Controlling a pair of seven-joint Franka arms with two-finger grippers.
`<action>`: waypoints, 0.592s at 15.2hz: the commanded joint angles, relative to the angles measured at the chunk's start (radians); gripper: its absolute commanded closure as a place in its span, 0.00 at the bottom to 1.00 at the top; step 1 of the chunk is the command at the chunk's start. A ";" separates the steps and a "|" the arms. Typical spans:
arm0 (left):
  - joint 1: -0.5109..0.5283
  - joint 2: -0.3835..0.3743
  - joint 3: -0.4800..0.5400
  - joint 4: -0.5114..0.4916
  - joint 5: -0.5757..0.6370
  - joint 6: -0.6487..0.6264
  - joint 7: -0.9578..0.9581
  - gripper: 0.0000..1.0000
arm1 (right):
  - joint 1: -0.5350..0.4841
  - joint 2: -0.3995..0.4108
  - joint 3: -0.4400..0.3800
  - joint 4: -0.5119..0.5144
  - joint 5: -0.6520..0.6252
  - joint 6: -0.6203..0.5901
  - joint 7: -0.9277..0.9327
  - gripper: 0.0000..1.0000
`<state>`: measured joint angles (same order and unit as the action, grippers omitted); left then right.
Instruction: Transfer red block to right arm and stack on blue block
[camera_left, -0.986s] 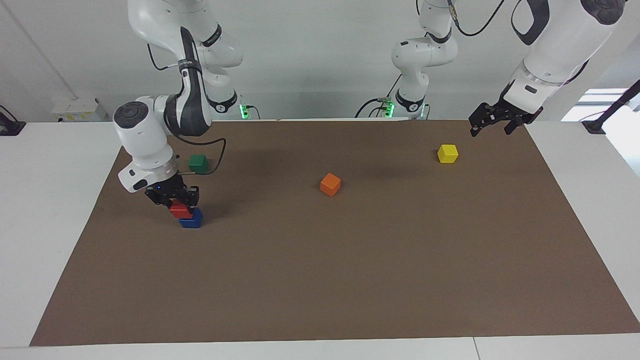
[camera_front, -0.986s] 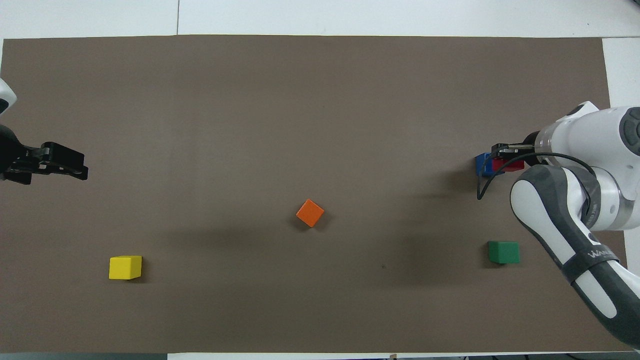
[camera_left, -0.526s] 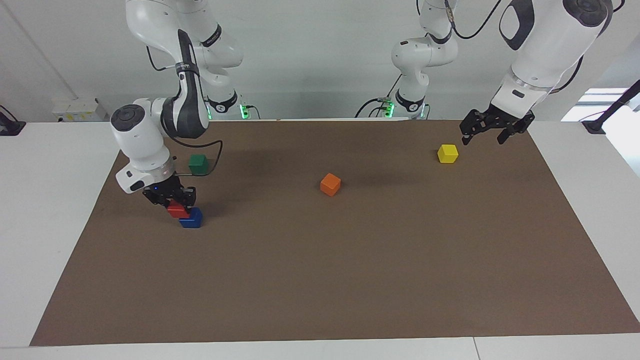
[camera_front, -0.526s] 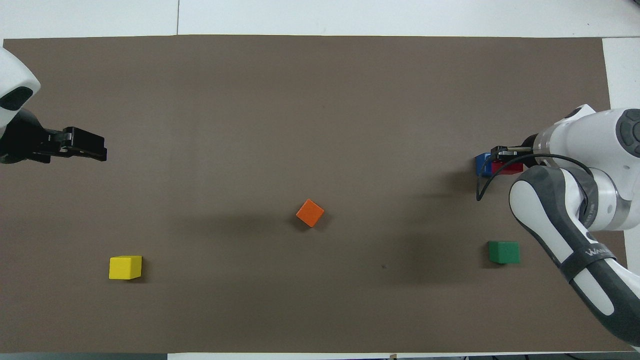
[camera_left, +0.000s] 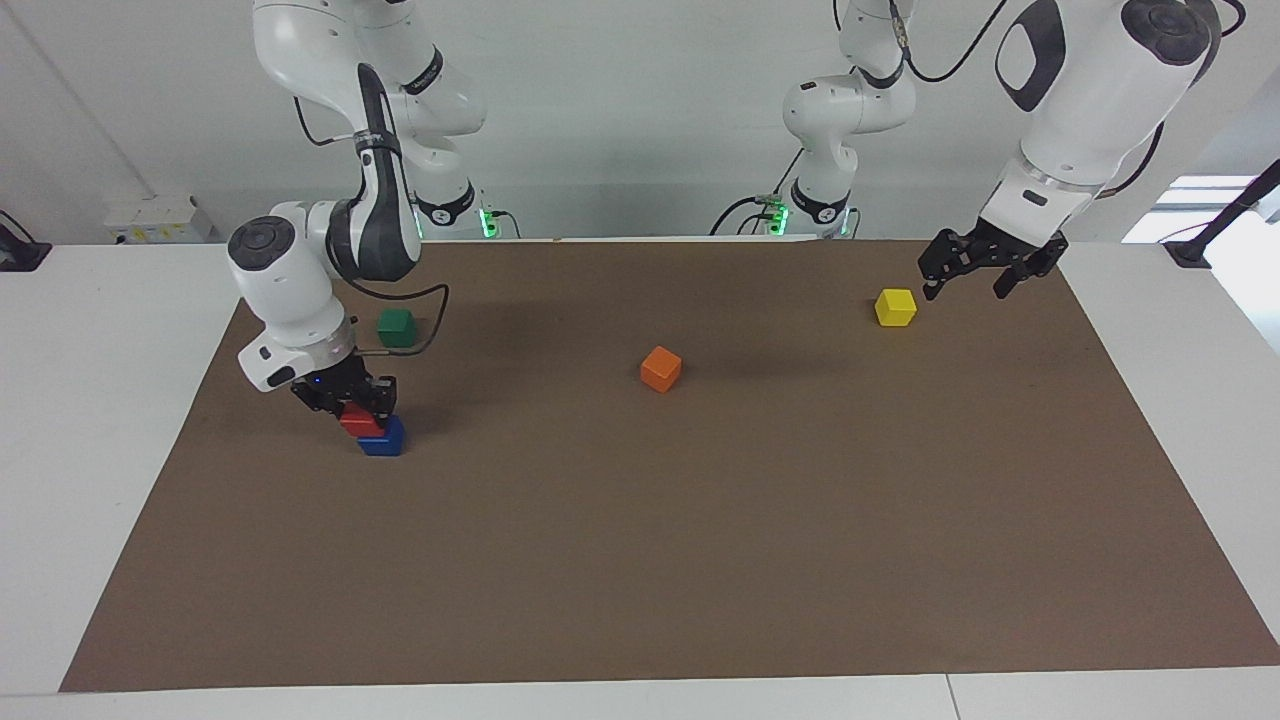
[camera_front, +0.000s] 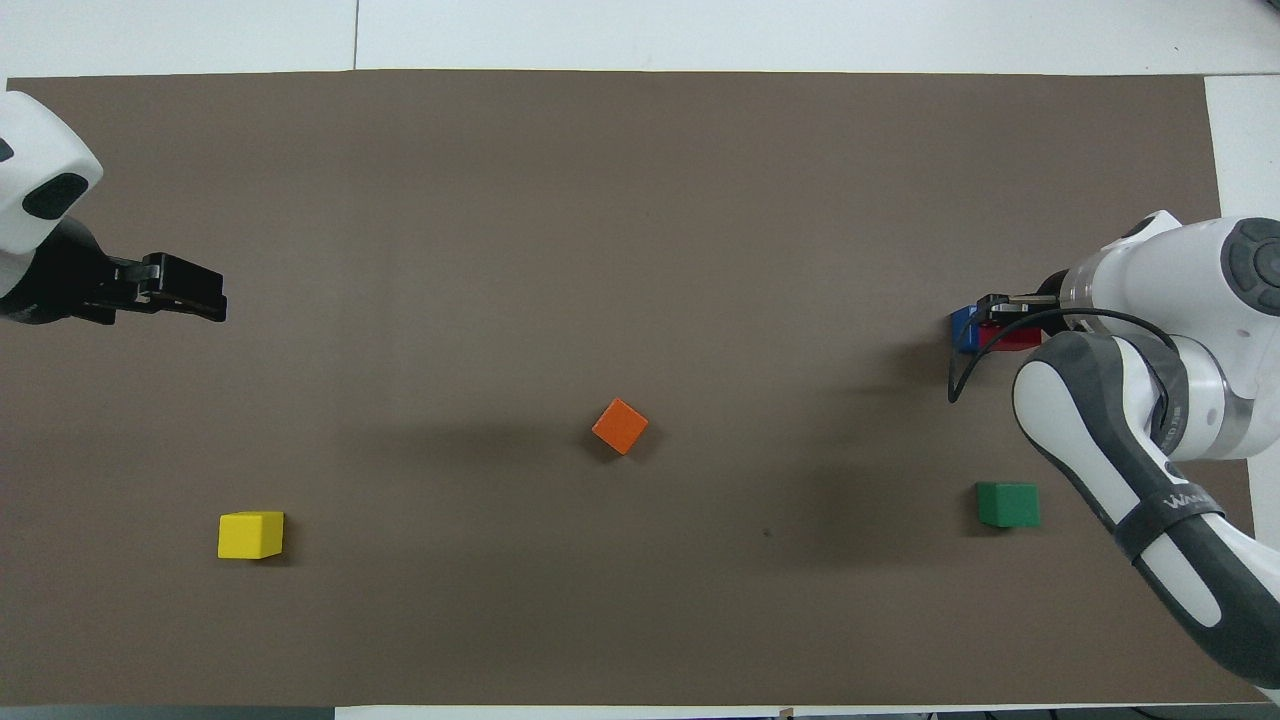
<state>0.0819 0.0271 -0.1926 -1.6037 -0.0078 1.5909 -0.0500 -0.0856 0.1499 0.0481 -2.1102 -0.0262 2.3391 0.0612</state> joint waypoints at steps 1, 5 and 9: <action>-0.005 -0.015 0.004 -0.016 0.026 -0.012 -0.013 0.00 | -0.006 -0.004 0.009 -0.010 0.000 0.020 0.000 1.00; -0.005 -0.016 0.007 -0.018 0.028 -0.023 -0.013 0.00 | -0.002 -0.004 0.009 -0.007 0.000 0.022 -0.001 1.00; -0.005 -0.016 0.012 -0.016 0.028 -0.017 -0.013 0.00 | -0.002 -0.004 0.009 -0.008 0.000 0.022 -0.003 1.00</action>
<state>0.0824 0.0271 -0.1858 -1.6045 -0.0031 1.5775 -0.0501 -0.0840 0.1499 0.0511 -2.1102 -0.0262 2.3400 0.0612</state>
